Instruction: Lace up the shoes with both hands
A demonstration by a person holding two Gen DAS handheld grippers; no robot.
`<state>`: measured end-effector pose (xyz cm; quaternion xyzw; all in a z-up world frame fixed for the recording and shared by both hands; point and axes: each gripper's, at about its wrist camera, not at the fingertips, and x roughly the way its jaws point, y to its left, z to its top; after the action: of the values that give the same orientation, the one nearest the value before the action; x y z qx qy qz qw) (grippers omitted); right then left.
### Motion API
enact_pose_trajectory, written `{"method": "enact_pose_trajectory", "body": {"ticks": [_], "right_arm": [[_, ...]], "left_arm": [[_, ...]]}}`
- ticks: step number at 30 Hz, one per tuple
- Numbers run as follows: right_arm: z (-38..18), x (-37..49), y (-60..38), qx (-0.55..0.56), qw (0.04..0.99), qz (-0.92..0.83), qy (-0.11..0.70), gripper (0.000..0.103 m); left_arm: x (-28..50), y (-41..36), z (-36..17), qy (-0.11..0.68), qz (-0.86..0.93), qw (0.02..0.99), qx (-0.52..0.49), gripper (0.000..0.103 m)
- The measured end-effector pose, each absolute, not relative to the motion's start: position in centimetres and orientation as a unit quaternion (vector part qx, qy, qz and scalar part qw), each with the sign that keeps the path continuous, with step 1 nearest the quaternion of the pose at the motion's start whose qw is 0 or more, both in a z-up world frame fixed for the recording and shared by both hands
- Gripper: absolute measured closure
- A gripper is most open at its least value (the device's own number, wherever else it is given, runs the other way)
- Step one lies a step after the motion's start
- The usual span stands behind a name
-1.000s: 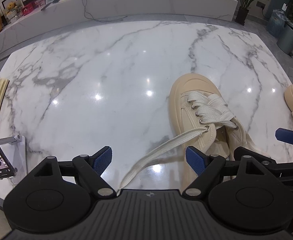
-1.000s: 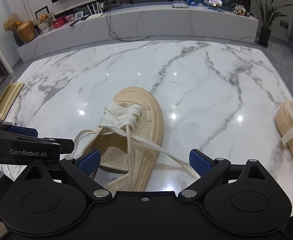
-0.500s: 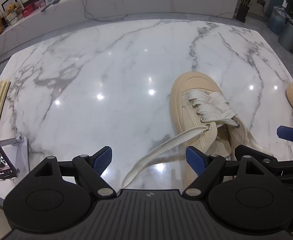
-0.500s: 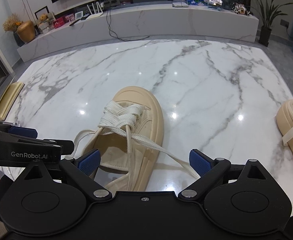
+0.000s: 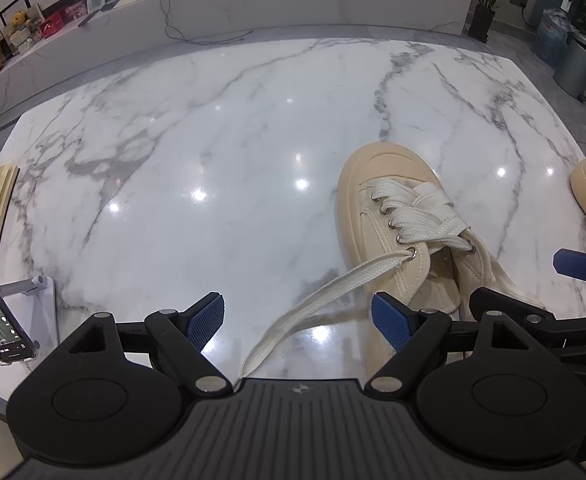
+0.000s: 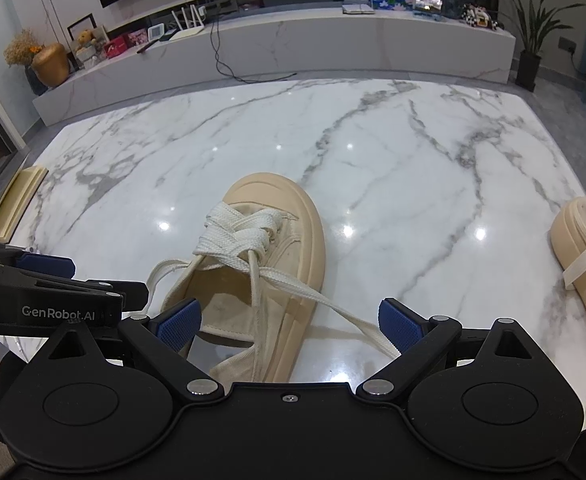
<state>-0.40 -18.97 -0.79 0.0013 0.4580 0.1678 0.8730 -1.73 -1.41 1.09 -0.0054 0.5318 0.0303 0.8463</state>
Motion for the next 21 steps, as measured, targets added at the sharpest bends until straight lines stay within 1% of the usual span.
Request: {"method": "enact_pose_trajectory", "body": {"ticks": [21], "right_arm": [[-0.93, -0.49, -18.92, 0.003, 0.872, 0.169, 0.459, 0.008]], "left_arm": [[-1.69, -1.79, 1.02, 0.533, 0.033, 0.845, -0.004, 0.022]]}}
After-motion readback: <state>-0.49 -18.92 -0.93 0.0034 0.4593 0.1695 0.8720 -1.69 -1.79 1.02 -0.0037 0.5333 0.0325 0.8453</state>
